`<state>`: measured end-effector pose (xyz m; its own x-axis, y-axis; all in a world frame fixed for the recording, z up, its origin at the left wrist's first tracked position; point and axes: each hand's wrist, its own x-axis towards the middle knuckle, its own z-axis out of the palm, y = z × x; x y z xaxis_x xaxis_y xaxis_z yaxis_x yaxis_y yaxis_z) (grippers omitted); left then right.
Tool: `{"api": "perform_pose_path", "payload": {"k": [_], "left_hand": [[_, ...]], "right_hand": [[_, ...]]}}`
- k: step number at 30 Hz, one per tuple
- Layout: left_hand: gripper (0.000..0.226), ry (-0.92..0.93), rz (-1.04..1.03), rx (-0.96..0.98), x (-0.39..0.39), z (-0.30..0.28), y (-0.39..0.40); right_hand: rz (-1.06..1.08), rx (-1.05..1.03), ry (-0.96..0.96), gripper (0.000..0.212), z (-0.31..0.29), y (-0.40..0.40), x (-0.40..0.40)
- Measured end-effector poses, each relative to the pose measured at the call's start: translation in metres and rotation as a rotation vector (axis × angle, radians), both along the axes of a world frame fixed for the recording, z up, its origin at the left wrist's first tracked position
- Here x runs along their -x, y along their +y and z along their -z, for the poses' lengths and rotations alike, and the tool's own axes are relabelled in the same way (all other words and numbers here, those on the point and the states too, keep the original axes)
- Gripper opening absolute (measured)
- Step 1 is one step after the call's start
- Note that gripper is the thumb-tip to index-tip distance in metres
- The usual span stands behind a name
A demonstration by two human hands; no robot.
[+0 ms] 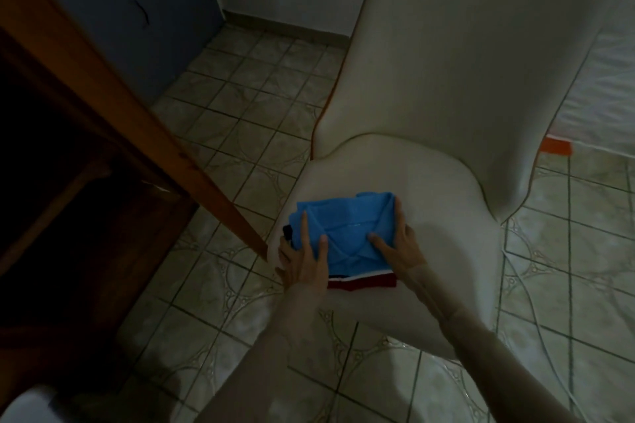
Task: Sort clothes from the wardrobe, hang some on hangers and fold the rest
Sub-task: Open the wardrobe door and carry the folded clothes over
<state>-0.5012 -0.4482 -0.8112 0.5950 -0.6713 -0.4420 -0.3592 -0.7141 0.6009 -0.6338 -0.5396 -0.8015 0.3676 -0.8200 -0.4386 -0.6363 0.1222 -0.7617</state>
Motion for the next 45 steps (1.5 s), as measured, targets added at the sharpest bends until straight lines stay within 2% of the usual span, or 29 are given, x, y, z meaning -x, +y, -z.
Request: {"api": "perform_pose_path", "payload": {"k": [4, 6, 8, 11, 15, 21, 26, 30, 36, 40, 45], "left_hand": [[0.048, 0.053, 0.085, 0.087, -0.006, 0.006, 0.003], [0.051, 0.074, 0.098, 0.085, -0.006, 0.006, 0.002], [0.057, 0.099, 0.077, 0.043, -0.006, 0.005, 0.001], [0.052, 0.127, 0.051, -0.005, -0.007, 0.007, -0.004], [0.054, 0.132, 0.046, -0.038, -0.01, 0.008, -0.005], [0.057, 0.192, 0.06, -0.092, -0.024, 0.007, -0.012], [0.056, 0.33, -0.007, 0.022, -0.028, 0.008, -0.002], [0.058, 0.354, -0.015, 0.115, -0.025, 0.0, 0.011], [0.058, 0.385, -0.041, 0.318, -0.008, -0.051, 0.008], [0.065, 0.41, 0.004, 0.523, 0.004, -0.12, -0.015], [0.057, 0.384, 0.043, 0.692, 0.014, -0.228, -0.04]], "right_hand": [[-0.072, 0.09, 0.027, 0.067, 0.015, 0.009, -0.003], [-0.071, 0.048, 0.029, 0.063, 0.021, 0.009, -0.002], [-0.099, 0.048, 0.011, 0.068, 0.03, 0.006, -0.001], [-0.13, 0.103, -0.013, 0.087, 0.037, 0.003, -0.001], [-0.057, 0.098, 0.003, 0.077, 0.038, 0.002, -0.004], [0.031, -0.055, -0.019, 0.071, 0.035, -0.002, -0.006], [0.072, -0.025, -0.034, 0.069, 0.035, 0.006, -0.004], [0.071, 0.03, -0.062, 0.067, 0.022, 0.016, -0.001], [0.11, 0.198, -0.107, 0.066, -0.05, 0.015, 0.011], [0.118, 0.324, -0.158, 0.079, -0.124, -0.001, 0.023], [0.136, 0.44, -0.236, 0.072, -0.228, -0.025, 0.033]]}}
